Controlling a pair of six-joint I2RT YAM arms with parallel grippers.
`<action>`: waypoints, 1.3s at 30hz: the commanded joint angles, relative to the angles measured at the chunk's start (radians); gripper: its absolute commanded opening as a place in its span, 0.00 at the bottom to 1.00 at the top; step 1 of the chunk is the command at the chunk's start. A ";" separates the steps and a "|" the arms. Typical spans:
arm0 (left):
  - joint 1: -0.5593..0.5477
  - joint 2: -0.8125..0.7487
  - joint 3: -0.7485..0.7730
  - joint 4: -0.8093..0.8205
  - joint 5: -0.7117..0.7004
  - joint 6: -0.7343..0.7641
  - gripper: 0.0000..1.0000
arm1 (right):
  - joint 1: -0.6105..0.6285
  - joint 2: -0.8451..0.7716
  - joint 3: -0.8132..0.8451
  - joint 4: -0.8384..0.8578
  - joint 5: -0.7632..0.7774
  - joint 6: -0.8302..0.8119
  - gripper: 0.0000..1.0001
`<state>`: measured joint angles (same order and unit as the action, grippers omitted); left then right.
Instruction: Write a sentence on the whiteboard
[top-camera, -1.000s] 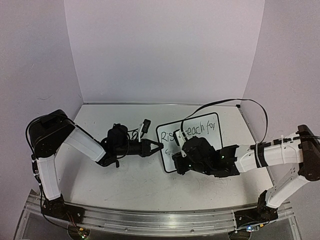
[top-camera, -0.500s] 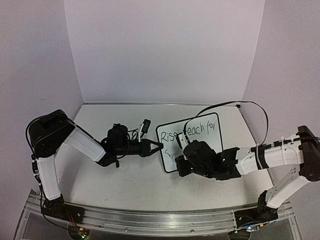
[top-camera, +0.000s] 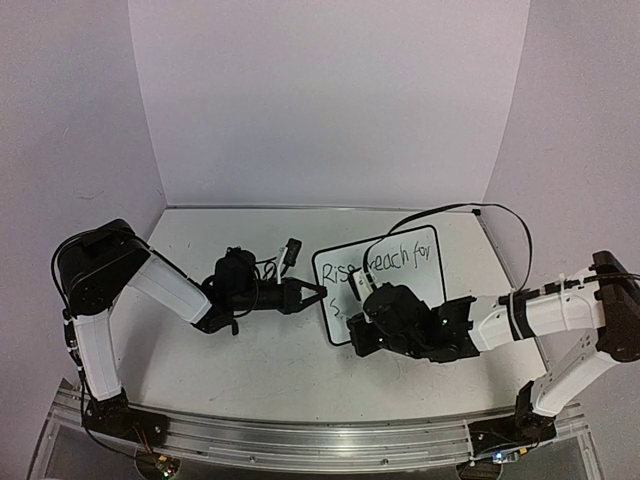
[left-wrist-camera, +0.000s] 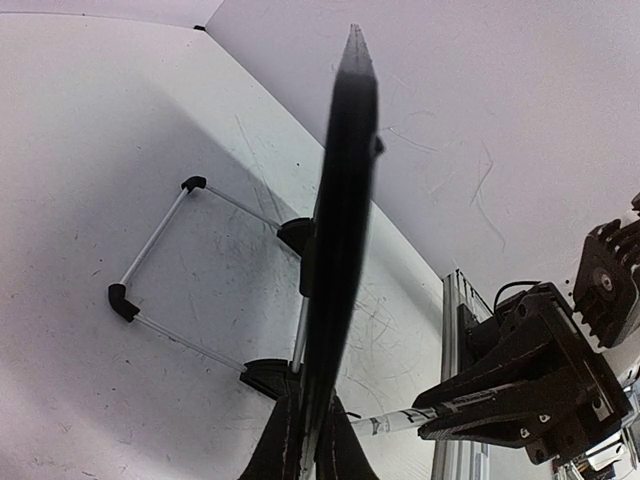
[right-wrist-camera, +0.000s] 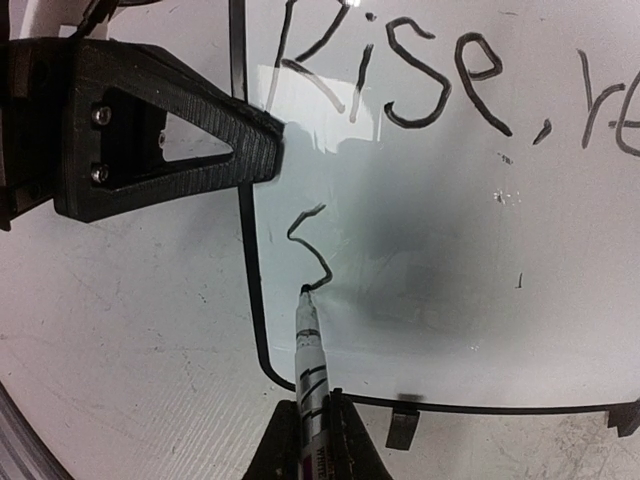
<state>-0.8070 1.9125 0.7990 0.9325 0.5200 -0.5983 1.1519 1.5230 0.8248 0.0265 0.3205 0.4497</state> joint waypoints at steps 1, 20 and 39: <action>-0.002 0.000 0.026 -0.020 0.007 -0.026 0.00 | 0.002 0.028 0.048 0.018 0.003 -0.009 0.00; -0.005 -0.001 0.022 -0.025 0.006 -0.021 0.00 | -0.053 -0.072 0.062 0.015 0.039 -0.074 0.00; -0.007 0.000 0.028 -0.030 0.007 -0.019 0.00 | -0.056 -0.021 0.079 0.015 0.067 -0.084 0.00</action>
<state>-0.8093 1.9121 0.7990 0.9320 0.5201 -0.5915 1.0976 1.4903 0.8644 0.0340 0.3545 0.3755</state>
